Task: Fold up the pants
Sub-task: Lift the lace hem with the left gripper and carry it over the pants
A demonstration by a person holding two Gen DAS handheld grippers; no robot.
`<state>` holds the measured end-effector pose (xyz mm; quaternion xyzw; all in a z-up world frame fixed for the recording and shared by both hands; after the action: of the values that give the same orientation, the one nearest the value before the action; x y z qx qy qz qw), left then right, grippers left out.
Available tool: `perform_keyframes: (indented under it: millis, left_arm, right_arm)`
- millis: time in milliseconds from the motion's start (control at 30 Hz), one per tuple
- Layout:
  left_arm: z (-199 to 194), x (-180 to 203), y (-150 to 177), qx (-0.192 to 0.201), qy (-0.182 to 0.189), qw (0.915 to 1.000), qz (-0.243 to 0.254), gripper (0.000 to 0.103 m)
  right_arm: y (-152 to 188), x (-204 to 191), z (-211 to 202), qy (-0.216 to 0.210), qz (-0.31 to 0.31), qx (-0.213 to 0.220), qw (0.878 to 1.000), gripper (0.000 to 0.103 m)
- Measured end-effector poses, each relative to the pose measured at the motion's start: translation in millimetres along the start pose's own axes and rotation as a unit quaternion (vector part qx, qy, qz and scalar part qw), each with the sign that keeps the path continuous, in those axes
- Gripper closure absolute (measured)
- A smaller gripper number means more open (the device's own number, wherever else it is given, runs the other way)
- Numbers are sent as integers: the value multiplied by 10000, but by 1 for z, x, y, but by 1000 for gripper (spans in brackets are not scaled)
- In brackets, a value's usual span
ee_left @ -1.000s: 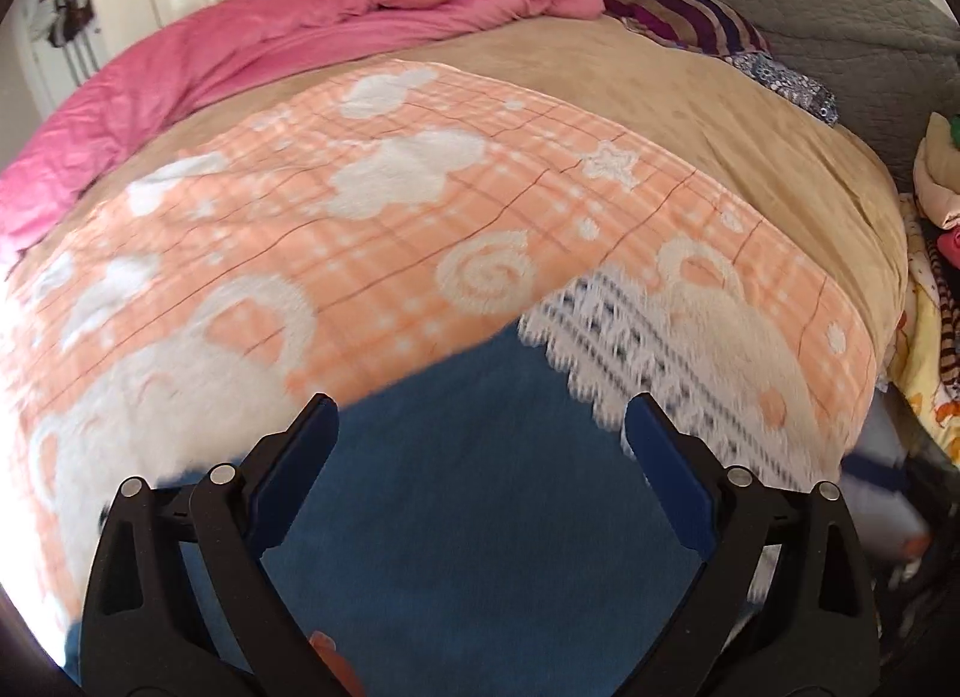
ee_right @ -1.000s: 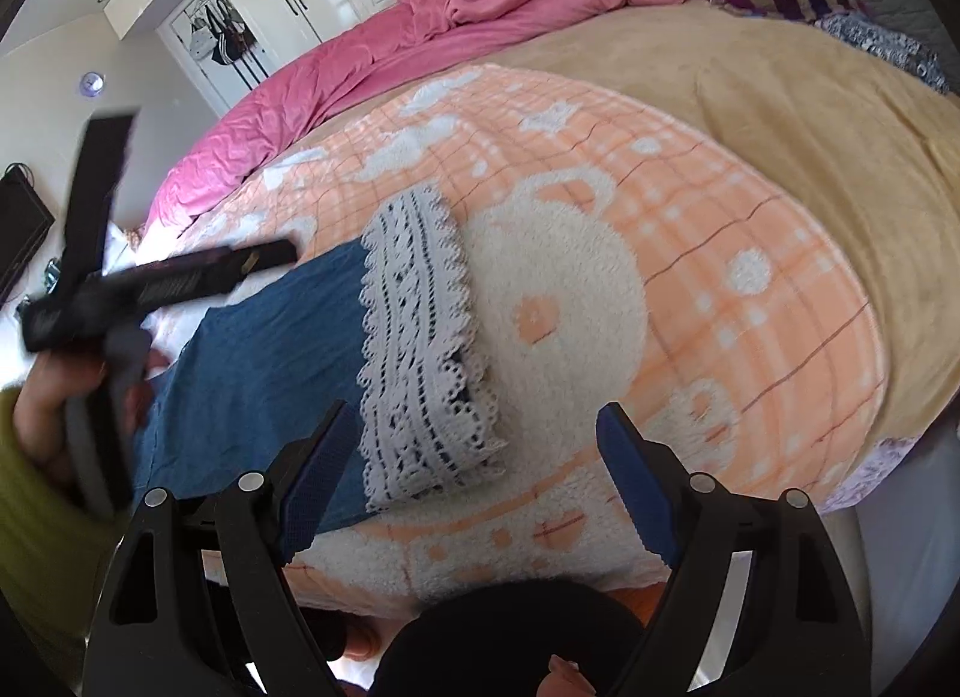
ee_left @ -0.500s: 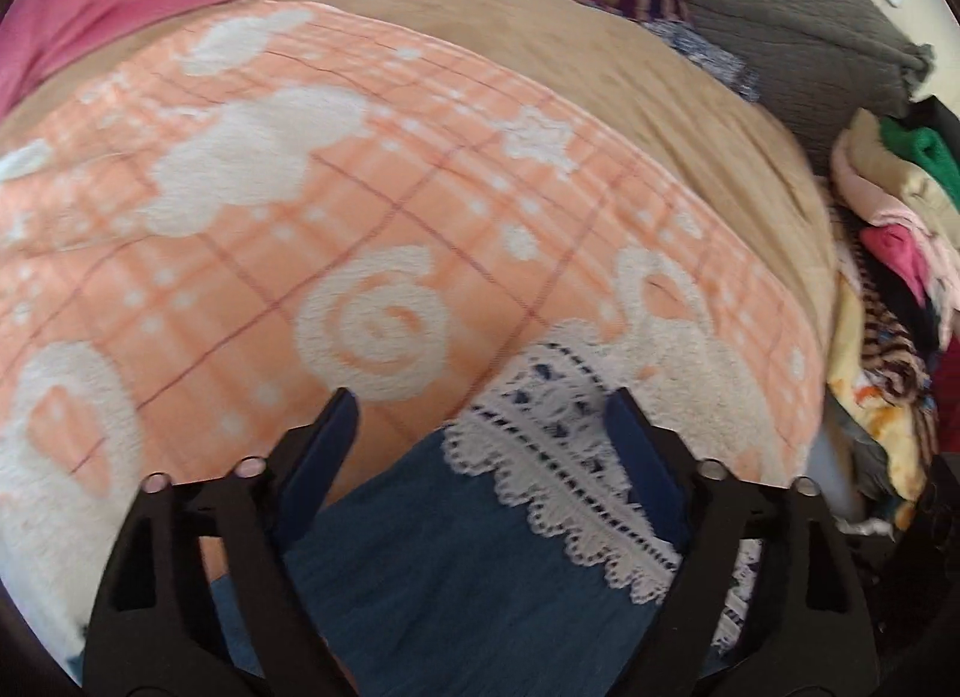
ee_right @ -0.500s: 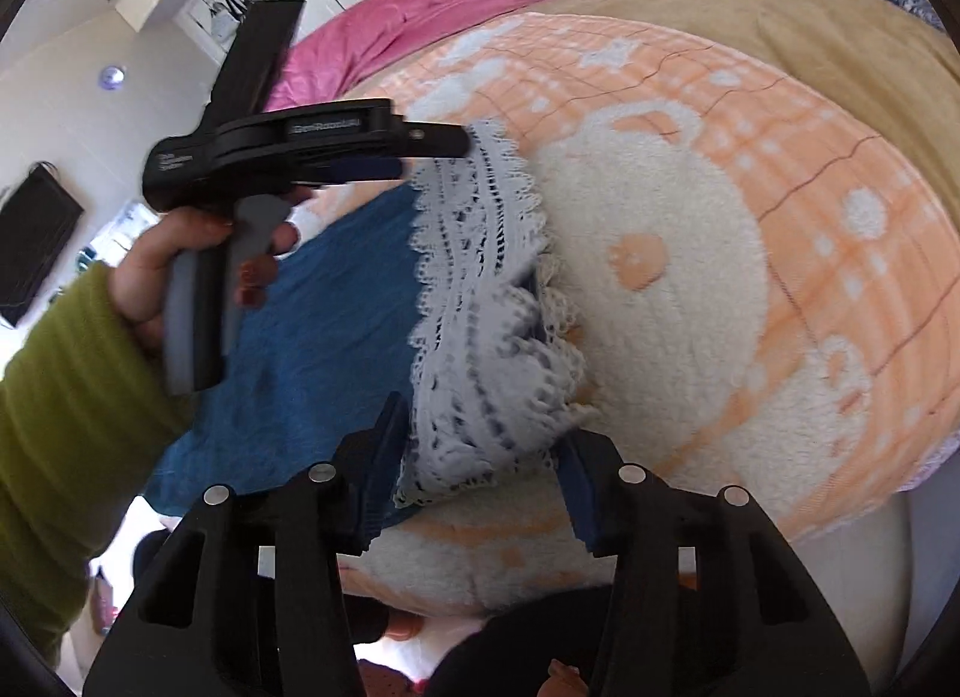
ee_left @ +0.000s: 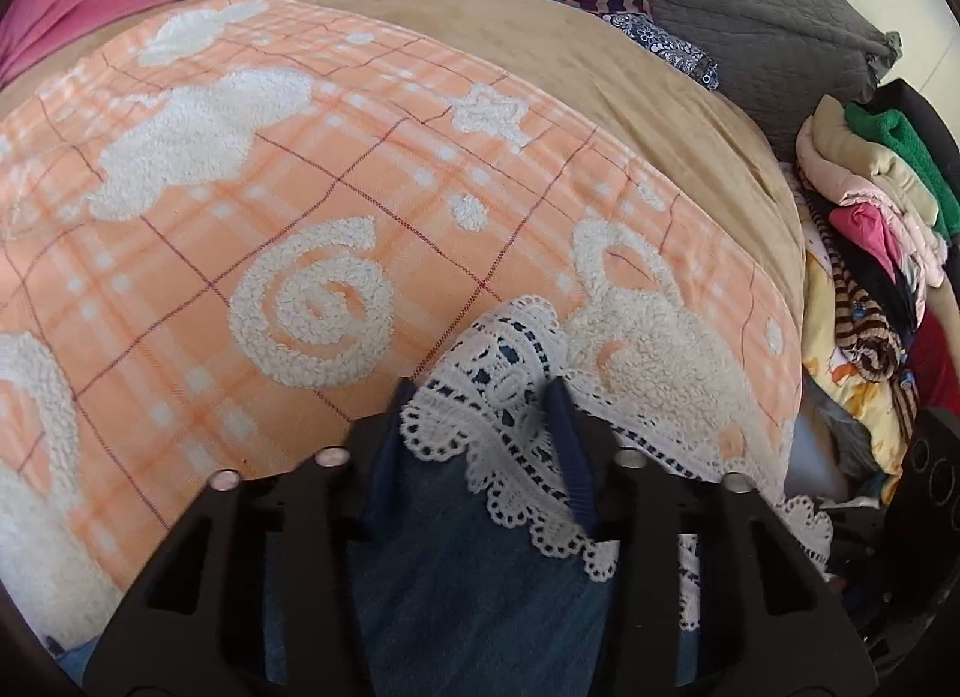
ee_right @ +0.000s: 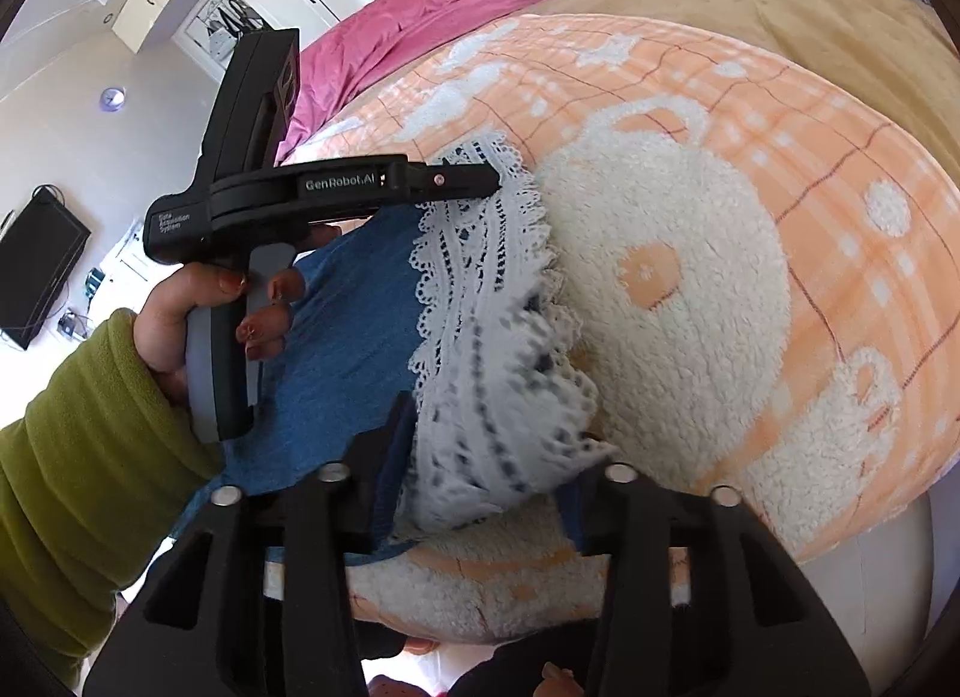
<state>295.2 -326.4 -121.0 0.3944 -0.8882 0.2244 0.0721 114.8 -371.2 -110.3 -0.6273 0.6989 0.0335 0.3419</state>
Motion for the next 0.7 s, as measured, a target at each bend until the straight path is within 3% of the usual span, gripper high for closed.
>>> perform_keyframes:
  millis: [67, 133, 300, 500, 633, 700]
  left_arm:
    - [-7, 0, 1, 91, 61, 9999, 7, 88]
    - [-17, -1, 4, 274, 134, 9995, -12, 90]
    - [-68, -12, 16, 910, 514, 9943, -213, 91]
    - [-139, -46, 59, 1620, 483, 9837, -616, 90]
    - [-156, -78, 96, 1771, 356, 9773, -1109, 90]
    - [-152, -98, 111, 1709, 329, 9736, -1480, 87]
  right_arm:
    - [-3, -6, 0, -60, -64, 6, 10000, 77]
    - [-5, -16, -6, -101, -179, 117, 9997, 78]
    - [-12, -64, -23, -220, -801, 386, 9958, 78]
    - [-13, -135, -20, -447, -1621, 419, 9849, 78]
    - [-4, -170, 8, -439, -2095, 141, 9767, 78]
    - [5, -183, 31, -159, -2375, -54, 9712, 78]
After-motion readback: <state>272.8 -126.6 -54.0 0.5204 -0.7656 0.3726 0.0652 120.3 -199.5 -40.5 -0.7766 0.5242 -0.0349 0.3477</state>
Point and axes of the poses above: each gripper's, at about its wrist camera, not at the fingertips, and z roughly the way its jaws point, x to its right, y to its underside, the point moved 7 cm from there along z, roughly the way its jaws point, and after that the axes turned 10 degrees about -x, right-handed, at the moved point
